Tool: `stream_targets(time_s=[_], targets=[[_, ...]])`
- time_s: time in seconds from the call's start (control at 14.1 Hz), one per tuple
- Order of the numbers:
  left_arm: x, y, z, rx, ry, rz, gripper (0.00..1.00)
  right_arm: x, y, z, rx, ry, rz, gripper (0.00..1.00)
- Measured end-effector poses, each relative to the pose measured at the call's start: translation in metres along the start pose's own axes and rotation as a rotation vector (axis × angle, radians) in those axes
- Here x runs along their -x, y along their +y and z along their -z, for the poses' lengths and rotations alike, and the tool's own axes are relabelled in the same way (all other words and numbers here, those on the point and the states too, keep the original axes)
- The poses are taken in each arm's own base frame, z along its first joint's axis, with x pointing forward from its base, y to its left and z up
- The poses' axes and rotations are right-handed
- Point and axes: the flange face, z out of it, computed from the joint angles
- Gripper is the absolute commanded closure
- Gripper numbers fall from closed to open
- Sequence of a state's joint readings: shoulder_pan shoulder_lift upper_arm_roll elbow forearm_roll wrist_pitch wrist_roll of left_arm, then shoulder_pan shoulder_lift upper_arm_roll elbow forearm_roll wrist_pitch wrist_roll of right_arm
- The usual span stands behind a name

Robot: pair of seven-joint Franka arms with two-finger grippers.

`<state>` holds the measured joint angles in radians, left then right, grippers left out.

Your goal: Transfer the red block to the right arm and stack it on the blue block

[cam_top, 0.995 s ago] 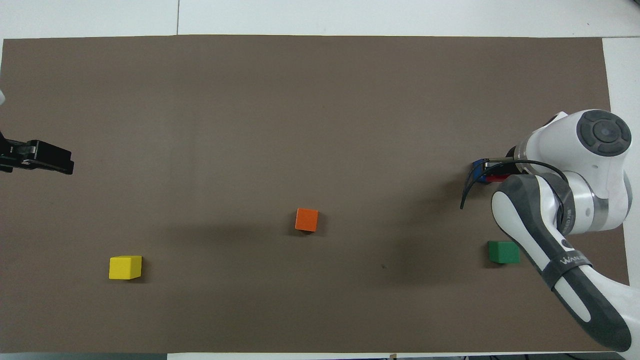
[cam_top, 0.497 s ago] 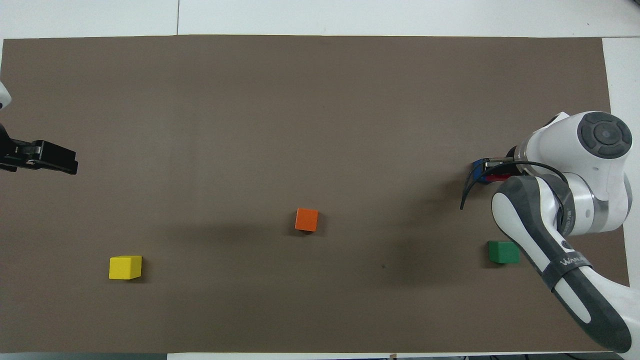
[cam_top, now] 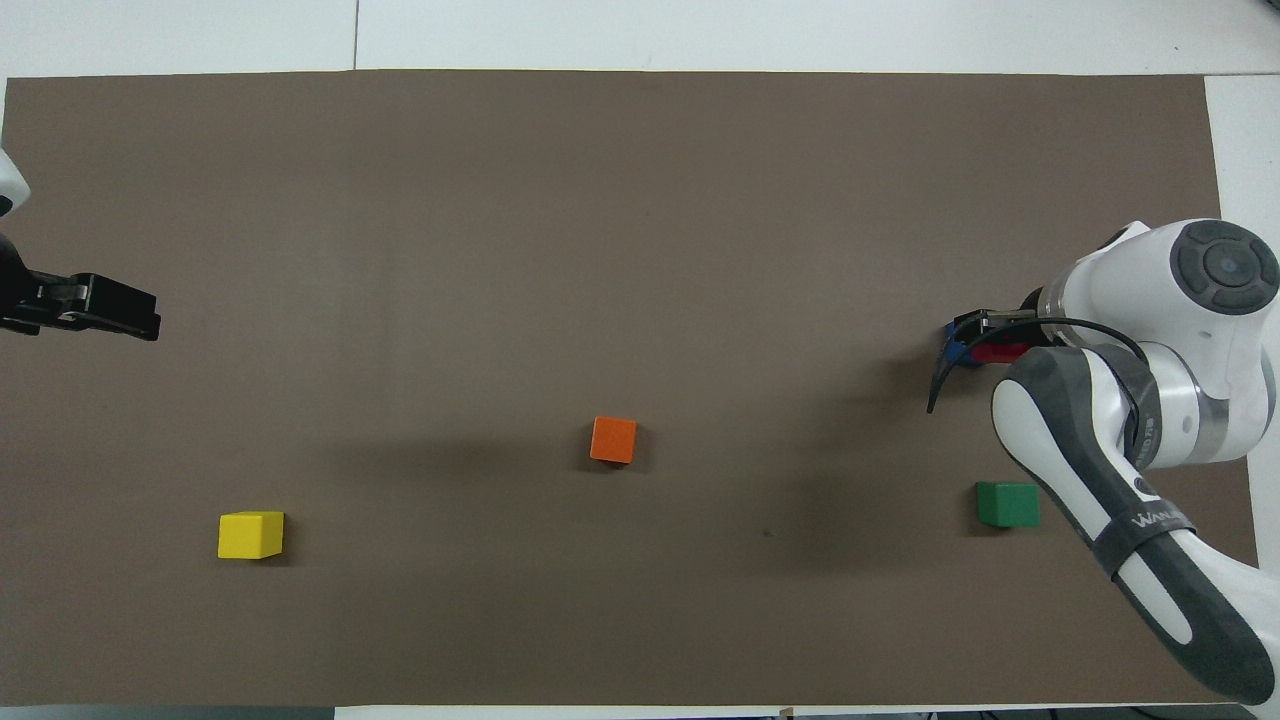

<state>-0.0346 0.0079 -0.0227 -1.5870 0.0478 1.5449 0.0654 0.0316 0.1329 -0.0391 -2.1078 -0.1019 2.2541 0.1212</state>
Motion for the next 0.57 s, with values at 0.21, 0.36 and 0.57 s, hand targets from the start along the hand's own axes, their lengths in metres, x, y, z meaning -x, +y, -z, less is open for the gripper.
stream_targets(time_s=[0.21, 0.36, 0.57], targets=[[-0.004, 0.001, -0.006, 0.001, -0.010, -0.002, 0.00, -0.017, 0.002, 0.051, 0.007, 0.003, 0.059, 0.00], [-0.005, 0.004, -0.008, 0.001, -0.012, -0.007, 0.00, -0.026, 0.008, 0.103, 0.010, 0.047, 0.119, 0.00], [-0.005, 0.006, -0.007, 0.000, -0.011, -0.011, 0.00, -0.018, 0.011, 0.165, 0.004, 0.070, 0.131, 0.00]])
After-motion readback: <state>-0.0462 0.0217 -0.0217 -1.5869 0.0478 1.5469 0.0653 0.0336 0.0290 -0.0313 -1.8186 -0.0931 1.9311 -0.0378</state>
